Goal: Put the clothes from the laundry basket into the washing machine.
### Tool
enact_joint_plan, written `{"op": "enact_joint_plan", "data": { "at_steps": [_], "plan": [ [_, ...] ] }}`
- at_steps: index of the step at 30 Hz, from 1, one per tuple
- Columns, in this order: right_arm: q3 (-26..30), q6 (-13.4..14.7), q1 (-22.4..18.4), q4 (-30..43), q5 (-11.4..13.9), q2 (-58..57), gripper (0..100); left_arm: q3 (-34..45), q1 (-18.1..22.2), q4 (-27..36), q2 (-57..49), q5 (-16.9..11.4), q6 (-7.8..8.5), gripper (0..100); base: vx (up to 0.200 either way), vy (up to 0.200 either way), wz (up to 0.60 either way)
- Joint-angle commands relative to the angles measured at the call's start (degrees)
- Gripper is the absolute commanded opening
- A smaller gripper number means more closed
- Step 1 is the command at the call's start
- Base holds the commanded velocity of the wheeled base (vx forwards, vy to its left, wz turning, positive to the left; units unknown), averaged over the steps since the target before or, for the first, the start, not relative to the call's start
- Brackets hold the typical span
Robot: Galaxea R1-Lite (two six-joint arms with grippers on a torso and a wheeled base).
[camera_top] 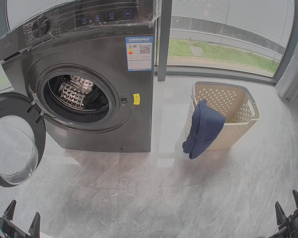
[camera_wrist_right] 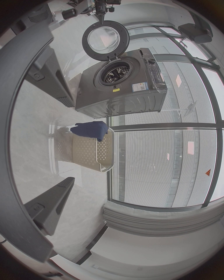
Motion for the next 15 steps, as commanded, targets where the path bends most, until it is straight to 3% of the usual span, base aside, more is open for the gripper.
{"op": "enact_joint_plan", "data": {
  "at_steps": [1, 9, 15],
  "plan": [
    [1.0, 0.0, 0.0, 0.0, 0.0, -0.3, 100, 0.9, 0.0, 0.0, -0.6, 0.0, 0.0, 100, 0.0, -0.2, 0.0],
    [1.0, 0.0, 0.0, 0.0, 0.0, -0.3, 100, 0.9, -0.1, 0.1, -0.6, 0.1, 0.08, 100, 0.0, -0.2, 0.0],
    [1.0, -0.1, -0.1, 0.0, 0.1, -0.3, 100, 0.9, -0.1, 0.0, -0.6, 0.0, 0.0, 100, 0.0, 0.0, 0.0]
  ]
}}
